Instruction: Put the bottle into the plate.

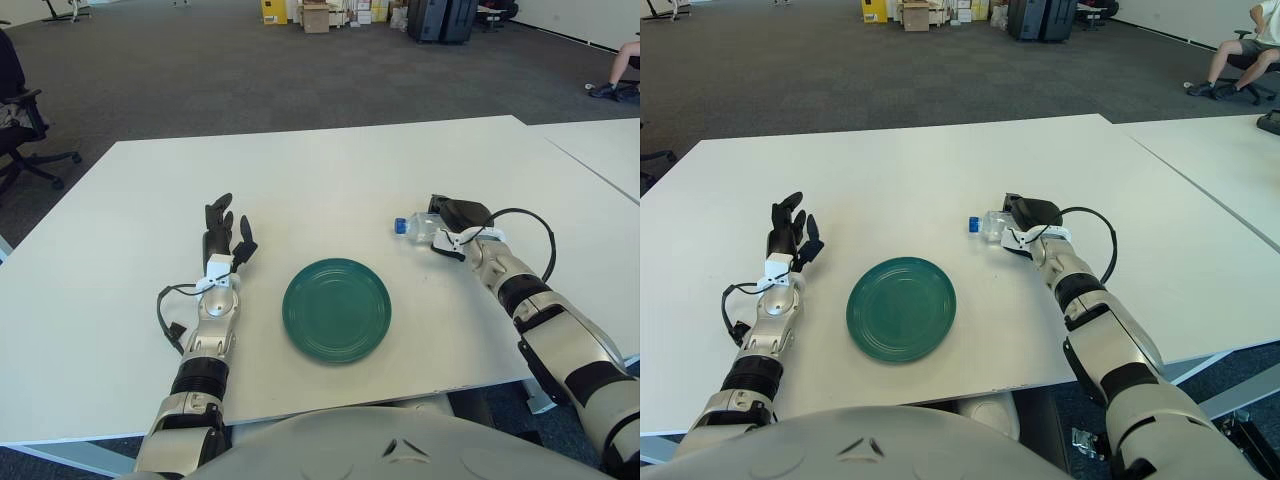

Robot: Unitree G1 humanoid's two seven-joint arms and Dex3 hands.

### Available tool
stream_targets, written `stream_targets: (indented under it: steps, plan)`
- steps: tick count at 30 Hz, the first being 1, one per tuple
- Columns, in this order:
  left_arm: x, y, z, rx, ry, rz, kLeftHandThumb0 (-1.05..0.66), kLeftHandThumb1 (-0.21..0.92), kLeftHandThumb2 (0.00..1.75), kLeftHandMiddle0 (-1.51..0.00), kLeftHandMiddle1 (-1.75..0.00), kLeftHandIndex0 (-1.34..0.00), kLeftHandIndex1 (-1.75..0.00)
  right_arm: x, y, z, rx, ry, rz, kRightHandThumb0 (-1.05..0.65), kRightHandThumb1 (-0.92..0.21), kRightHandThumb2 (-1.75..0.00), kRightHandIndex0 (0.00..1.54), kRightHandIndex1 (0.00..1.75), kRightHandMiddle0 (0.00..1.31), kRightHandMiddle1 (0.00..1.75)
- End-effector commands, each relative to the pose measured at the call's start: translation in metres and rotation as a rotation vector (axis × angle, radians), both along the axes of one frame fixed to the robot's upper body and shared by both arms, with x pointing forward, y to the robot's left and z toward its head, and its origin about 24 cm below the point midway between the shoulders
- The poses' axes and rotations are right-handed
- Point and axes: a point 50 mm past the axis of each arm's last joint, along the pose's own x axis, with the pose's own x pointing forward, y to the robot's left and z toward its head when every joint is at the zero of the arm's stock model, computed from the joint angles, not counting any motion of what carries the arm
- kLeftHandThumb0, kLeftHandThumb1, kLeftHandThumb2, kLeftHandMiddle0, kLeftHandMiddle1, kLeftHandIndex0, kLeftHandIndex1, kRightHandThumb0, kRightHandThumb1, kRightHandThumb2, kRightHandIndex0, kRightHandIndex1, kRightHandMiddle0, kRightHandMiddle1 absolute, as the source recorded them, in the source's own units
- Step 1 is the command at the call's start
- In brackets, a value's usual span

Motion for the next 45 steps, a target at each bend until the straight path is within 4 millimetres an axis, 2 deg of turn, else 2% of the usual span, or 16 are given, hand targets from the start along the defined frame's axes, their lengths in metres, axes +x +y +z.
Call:
stream_targets:
  steps: [1,8,17,25,32,38,41,45]
  plan:
    - [0.001,0.001,0.004,0.011,-0.024,0.0,-0.73,0.92,0.83,-0.39,0.0,0.0,-0.79,-0.025,-0.002,-0.032,0.002,0.149,-0.029,0.0,0.05,-1.68,0.92,1.6,0.67,1.75]
    - [0.0,0.002,0.005,0.012,-0.02,0.0,-0.73,0.92,0.83,-0.39,0.0,0.0,-0.79,-0.025,-0.002,-0.031,0.002,0.142,-0.019,0.0,-0.03,-1.62,0.84,1.67,0.6,1.75]
    - [0.0,0.003,0.004,0.011,-0.017,0.001,-0.73,0.92,0.82,-0.39,0.0,0.0,-0.79,-0.024,-0.002,-0.026,0.022,0.108,-0.001,0.0,-0.06,-1.6,0.82,1.69,0.58,1.75]
    - [0.001,0.003,0.003,0.009,-0.015,0.0,-0.74,0.92,0.81,-0.4,-0.01,0.0,-0.8,-0.011,0.003,-0.002,0.089,0.045,-0.006,0.0,-0.06,-1.6,0.82,1.69,0.58,1.75]
    - [0.001,0.003,0.003,0.015,-0.011,-0.005,-0.74,0.92,0.82,-0.39,0.0,0.0,-0.8,0.002,-0.004,0.016,0.146,-0.035,-0.037,0.0,-0.08,-1.59,0.8,1.71,0.57,1.75]
    - [0.001,0.004,0.002,0.016,-0.004,-0.005,-0.73,0.92,0.82,-0.39,0.0,0.0,-0.79,0.013,0.004,0.06,0.272,-0.194,-0.005,0.0,-0.12,-1.53,0.76,1.71,0.53,1.75]
    - [0.002,0.004,0.002,0.015,0.0,-0.007,-0.73,0.92,0.82,-0.39,0.0,0.0,-0.79,0.011,0.011,0.083,0.338,-0.256,0.018,0.0,-0.13,-1.52,0.75,1.71,0.52,1.75]
    - [0.002,0.004,0.002,0.012,0.0,-0.011,-0.72,0.92,0.82,-0.39,0.0,0.0,-0.79,0.002,0.021,0.105,0.409,-0.322,0.036,0.0,-0.14,-1.51,0.75,1.7,0.52,1.75]
